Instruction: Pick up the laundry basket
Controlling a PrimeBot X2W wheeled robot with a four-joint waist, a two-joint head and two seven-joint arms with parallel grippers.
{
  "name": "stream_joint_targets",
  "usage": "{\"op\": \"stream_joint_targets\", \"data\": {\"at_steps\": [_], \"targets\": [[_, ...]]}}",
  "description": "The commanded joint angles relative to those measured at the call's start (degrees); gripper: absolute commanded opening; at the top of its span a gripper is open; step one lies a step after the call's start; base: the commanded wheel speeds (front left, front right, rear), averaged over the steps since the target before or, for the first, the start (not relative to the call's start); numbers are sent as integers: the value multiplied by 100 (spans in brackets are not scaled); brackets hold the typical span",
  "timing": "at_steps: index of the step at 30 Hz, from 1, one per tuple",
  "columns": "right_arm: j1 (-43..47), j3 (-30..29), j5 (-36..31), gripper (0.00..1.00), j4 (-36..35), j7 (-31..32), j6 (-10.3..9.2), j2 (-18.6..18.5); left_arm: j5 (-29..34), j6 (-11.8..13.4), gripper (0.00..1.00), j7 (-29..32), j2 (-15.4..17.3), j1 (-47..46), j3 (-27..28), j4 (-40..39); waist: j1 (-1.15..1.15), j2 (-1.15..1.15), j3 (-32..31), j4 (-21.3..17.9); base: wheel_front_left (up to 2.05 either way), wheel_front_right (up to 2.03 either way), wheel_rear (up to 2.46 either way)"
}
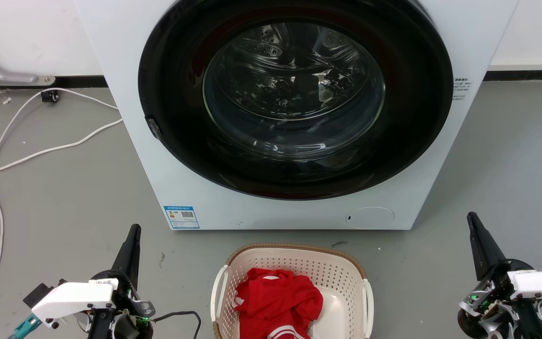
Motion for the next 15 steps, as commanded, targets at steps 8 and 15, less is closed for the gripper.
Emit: {"op": "stream_joint_targets", "data": {"at_steps": [8,15], "targets": [[-62,-12,-29,0,4,17,0,22,13,-24,0,20,-9,-56,20,7,0,0,0,0,0,0,0],[-62,-14,-32,0,4,17,0,24,15,-24,0,22,-10,-56,21,7,0,0,0,0,0,0,0]]}}
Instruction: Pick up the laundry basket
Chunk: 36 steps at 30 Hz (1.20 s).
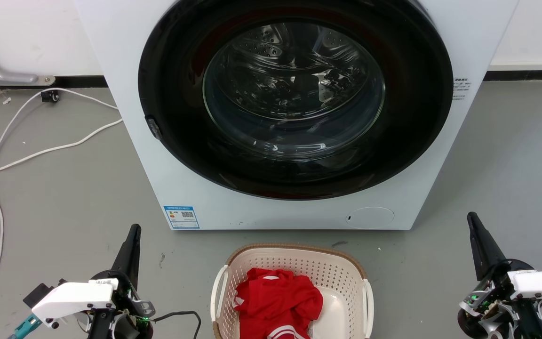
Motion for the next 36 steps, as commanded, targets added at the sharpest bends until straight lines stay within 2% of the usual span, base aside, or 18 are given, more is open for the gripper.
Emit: {"op": "stream_joint_targets", "data": {"at_steps": [1,35,36], "targets": [[-62,-8,-31,0,3,11,0,21,14,-24,0,22,-9,-55,19,7,0,0,0,0,0,0,0],[-63,-17,-44,0,4,18,0,27,20,-24,0,28,-11,-56,23,7,0,0,0,0,0,0,0],[-63,-17,-44,100,4,18,0,27,20,-24,100,28,-11,-56,23,7,0,0,0,0,0,0,0]]}}
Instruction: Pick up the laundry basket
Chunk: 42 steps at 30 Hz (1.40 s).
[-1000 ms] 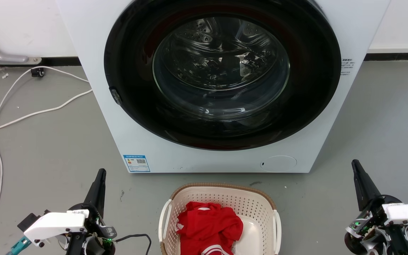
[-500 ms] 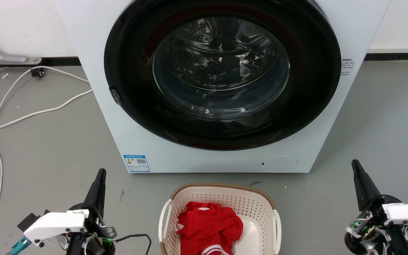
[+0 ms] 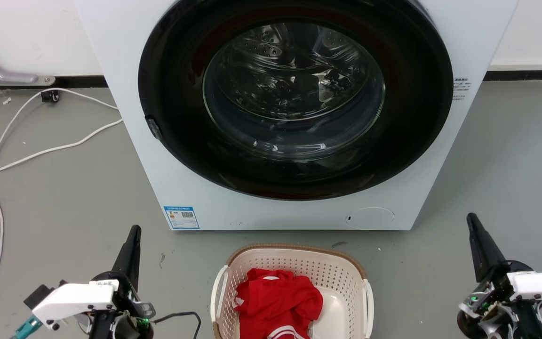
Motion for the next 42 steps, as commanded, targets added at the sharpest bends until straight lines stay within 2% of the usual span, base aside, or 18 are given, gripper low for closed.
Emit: {"op": "stream_joint_targets", "data": {"at_steps": [1,14,27,36,42], "targets": [[12,3,3,100,16,0,1,1,-1,2,100,-3,-2,11,-4,19,0,0,0,0,0,0,0],[258,85,-222,100,56,-286,-1,18,159,6,100,-295,-21,248,-15,150,0,0,4,-1,0,0,0],[202,-147,-1186,100,126,-596,-1,17,475,3,100,-602,-17,270,204,306,0,0,5,3,0,0,0],[196,-157,-2652,100,-414,-804,0,16,1121,4,100,-809,-13,184,646,368,0,0,9,6,0,0,0],[207,-75,-3720,100,-793,-931,0,16,1984,33,100,-936,-11,236,788,-131,0,0,20,11,0,0,0]]}}
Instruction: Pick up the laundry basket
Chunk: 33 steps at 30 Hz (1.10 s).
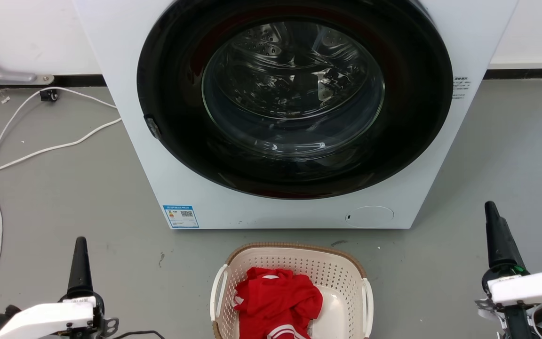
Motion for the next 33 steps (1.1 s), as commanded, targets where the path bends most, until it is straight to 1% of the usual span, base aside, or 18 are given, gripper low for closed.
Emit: {"op": "stream_joint_targets", "data": {"at_steps": [1,5,9,13,17,22,26,28,33], "targets": [[-105,22,-199,100,-154,-48,2,-22,136,5,100,-33,22,-57,-4,-145,0,0,1,0,0,0,0],[-81,99,-768,100,-316,-128,2,-22,611,55,100,-114,24,74,-197,-517,0,0,9,3,0,0,0],[-65,360,-1667,100,-583,-204,2,-22,1257,127,100,-190,25,199,-449,-874,0,0,19,4,0,0,0],[-9,493,-2112,100,-733,-278,2,-23,2057,241,100,-267,26,295,-763,-1212,0,0,26,2,0,0,0],[26,599,-2621,100,-812,-350,2,-23,2661,410,100,-336,28,343,-989,-1478,0,0,28,-7,0,0,0],[77,646,-3077,100,-861,-435,2,-23,3570,512,100,-420,28,416,-1310,-1673,0,0,22,-31,0,0,0],[111,584,-3425,100,-894,-501,2,-23,4038,604,100,-486,31,457,-1495,-1743,0,0,18,-52,0,0,0],[140,552,-3573,100,-879,-531,2,-24,4304,628,100,-522,95,454,-1626,-1768,0,0,13,-60,0,0,0],[199,499,-3824,100,-779,-612,2,-23,4751,858,100,-592,263,451,-1984,-1822,0,0,11,-87,0,0,0]]}}
